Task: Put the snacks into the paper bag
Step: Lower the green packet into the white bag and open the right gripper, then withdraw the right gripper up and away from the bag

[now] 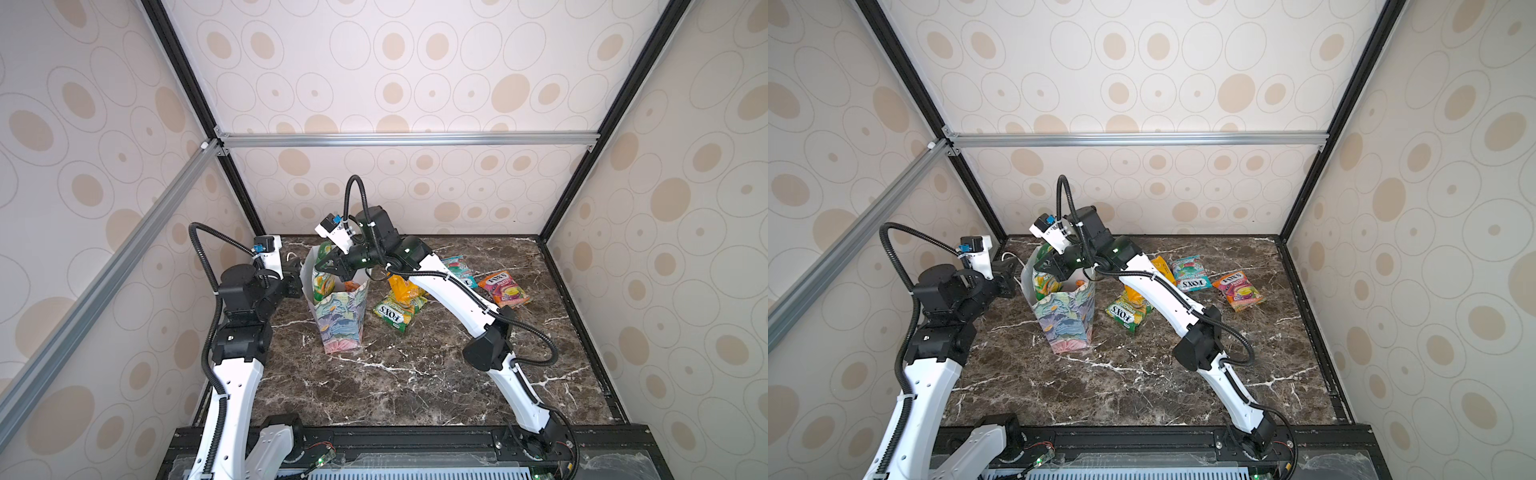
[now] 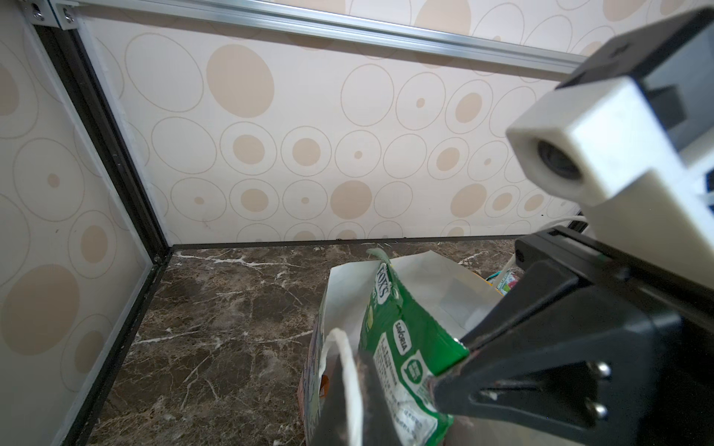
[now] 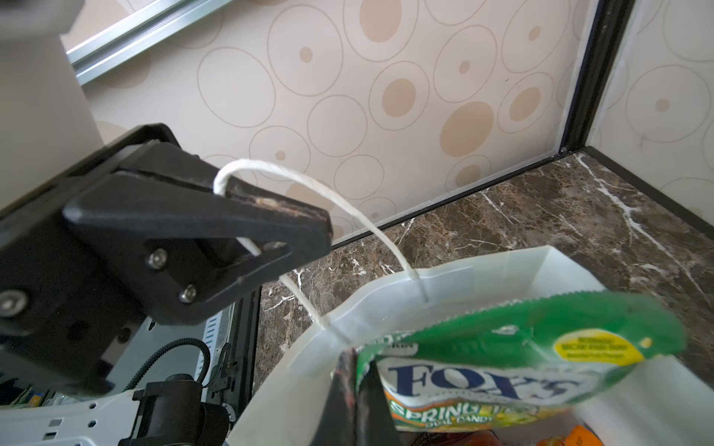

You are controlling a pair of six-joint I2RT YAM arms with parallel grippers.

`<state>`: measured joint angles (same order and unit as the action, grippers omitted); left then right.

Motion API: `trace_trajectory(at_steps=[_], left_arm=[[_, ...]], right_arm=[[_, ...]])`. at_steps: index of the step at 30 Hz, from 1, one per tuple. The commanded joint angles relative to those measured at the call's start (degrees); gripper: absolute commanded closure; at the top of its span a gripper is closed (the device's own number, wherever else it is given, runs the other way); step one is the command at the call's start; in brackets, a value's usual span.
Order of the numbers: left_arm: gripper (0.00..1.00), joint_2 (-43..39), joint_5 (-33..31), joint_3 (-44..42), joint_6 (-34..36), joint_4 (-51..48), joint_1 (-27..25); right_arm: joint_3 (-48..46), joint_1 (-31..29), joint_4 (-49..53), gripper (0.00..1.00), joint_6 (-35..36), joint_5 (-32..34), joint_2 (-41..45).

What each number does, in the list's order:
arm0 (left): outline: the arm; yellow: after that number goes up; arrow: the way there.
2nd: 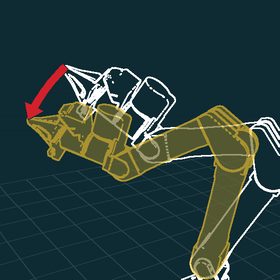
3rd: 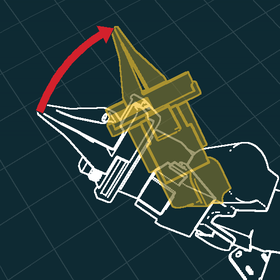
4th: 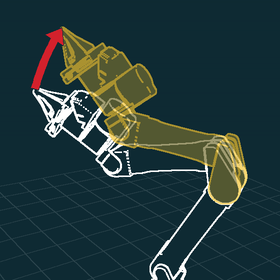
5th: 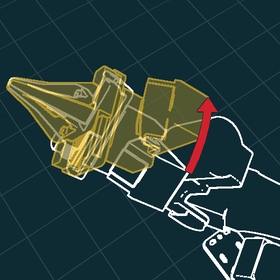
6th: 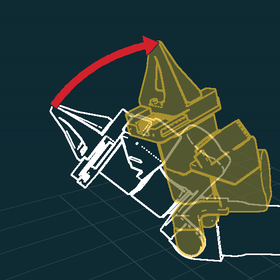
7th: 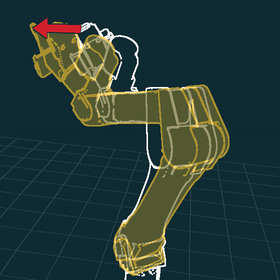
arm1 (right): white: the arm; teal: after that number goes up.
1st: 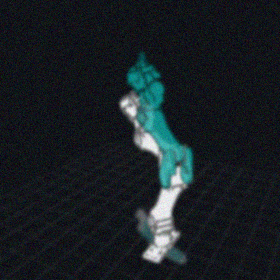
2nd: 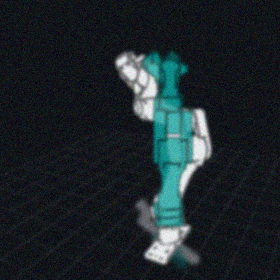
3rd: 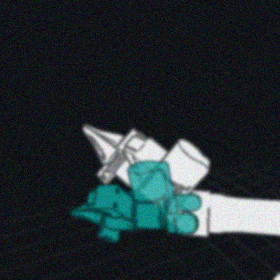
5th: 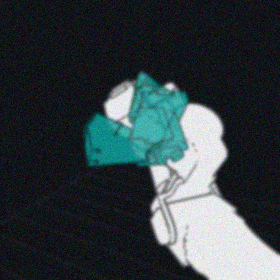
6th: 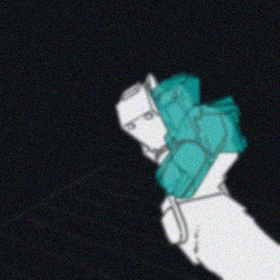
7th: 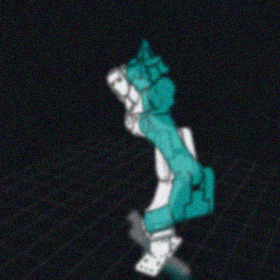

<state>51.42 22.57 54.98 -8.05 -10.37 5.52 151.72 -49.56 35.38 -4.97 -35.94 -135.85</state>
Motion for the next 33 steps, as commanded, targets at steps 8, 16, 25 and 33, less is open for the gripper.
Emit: trace_trajectory(at_steps=[8,16,25,33], left_arm=[[1.00,-1.0,0.2,1.6,1.1,1.7,0.5],[1.00,-0.9,-0.3,1.6,1.3,1.6,0.5],[1.00,-1.0,-0.6,1.7,1.4,1.6,0.5],[1.00,-1.2,-1.1,1.7,1.3,1.5,0.5]], right_arm=[[1.1,-0.3,1.9,1.00,2.4,2.4,0.8],[-0.6,-0.3,1.5,0.89,2.5,2.9,1.7],[-0.5,-0.3,1.3,0.59,2.4,2.9,3.4],[-0.7,-0.4,1.2,0.59,1.6,2.7,4.2]])
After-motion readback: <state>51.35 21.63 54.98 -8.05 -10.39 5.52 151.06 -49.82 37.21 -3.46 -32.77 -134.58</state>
